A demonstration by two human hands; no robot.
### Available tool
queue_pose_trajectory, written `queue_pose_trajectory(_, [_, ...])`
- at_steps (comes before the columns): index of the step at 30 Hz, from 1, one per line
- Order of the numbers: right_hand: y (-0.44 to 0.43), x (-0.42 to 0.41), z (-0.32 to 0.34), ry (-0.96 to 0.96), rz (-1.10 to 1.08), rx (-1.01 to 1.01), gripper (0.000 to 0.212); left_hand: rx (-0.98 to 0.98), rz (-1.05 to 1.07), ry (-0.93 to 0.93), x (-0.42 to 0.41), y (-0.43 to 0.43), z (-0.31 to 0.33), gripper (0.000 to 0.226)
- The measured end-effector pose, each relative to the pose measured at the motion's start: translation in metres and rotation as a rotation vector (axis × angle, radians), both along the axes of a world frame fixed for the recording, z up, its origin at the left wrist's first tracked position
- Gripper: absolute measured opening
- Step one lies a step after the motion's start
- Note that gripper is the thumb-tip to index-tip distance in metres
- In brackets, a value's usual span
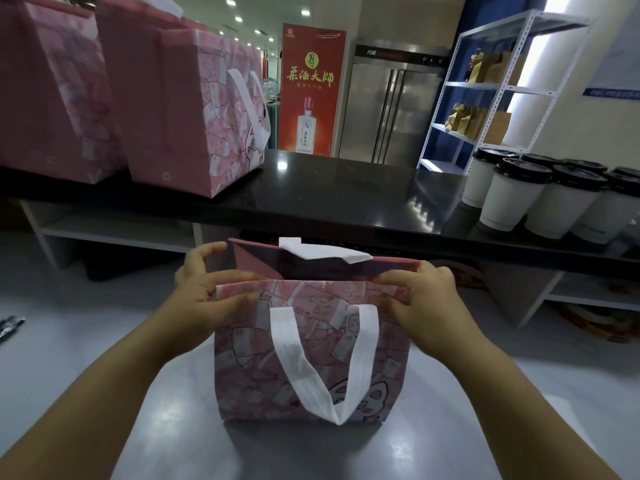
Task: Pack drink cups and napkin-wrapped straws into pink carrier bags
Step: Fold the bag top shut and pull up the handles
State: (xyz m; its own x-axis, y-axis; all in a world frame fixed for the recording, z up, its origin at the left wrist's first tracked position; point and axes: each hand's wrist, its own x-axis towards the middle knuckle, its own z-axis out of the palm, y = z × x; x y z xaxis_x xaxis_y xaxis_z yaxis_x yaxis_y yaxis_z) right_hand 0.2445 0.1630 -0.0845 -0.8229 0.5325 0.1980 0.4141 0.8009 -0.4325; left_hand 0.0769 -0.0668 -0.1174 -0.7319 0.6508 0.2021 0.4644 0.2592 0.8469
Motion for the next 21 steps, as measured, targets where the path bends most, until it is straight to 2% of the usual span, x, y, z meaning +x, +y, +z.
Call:
queue_pose_trajectory(1, [-0.002,0.0,0.0,-0.002,-0.017,0.039,0.031,-0.008,-0.013,0.013,-0.002,0.0,0.0,0.014])
queue_pose_trajectory(3, [-0.004,-0.001,-0.001,-0.013,-0.063,0.115,0.03,0.008,-0.069,0.005,-0.006,0.0,0.0,0.045])
queue_pose_trajectory(4, [-0.005,-0.001,-0.001,-0.011,-0.084,0.139,0.029,0.021,-0.087,-0.015,-0.007,0.0,0.0,0.046])
queue_pose_trajectory(7, [-0.008,-0.001,0.0,-0.022,-0.145,0.123,0.025,0.069,-0.115,-0.06,-0.004,0.005,0.001,0.017])
queue_pose_trajectory(11, [-0.008,0.0,0.004,0.001,-0.238,0.063,0.023,0.086,-0.106,-0.017,-0.006,0.009,-0.003,0.028])
queue_pose_trajectory(13, [-0.008,0.0,0.005,0.036,-0.258,0.103,0.019,0.089,-0.071,0.003,-0.006,0.012,-0.004,0.016])
queue_pose_trajectory(14, [-0.007,0.0,0.005,0.057,-0.235,0.113,0.016,0.099,-0.057,0.027,-0.007,0.014,-0.004,0.015])
queue_pose_trajectory(16, [-0.003,0.0,0.004,0.092,-0.133,0.118,0.011,0.129,-0.043,0.084,-0.009,0.015,-0.007,0.031])
queue_pose_trajectory(21, [0.016,0.001,0.013,-0.012,0.12,0.084,0.02,0.176,-0.057,0.179,-0.011,0.014,-0.01,0.041])
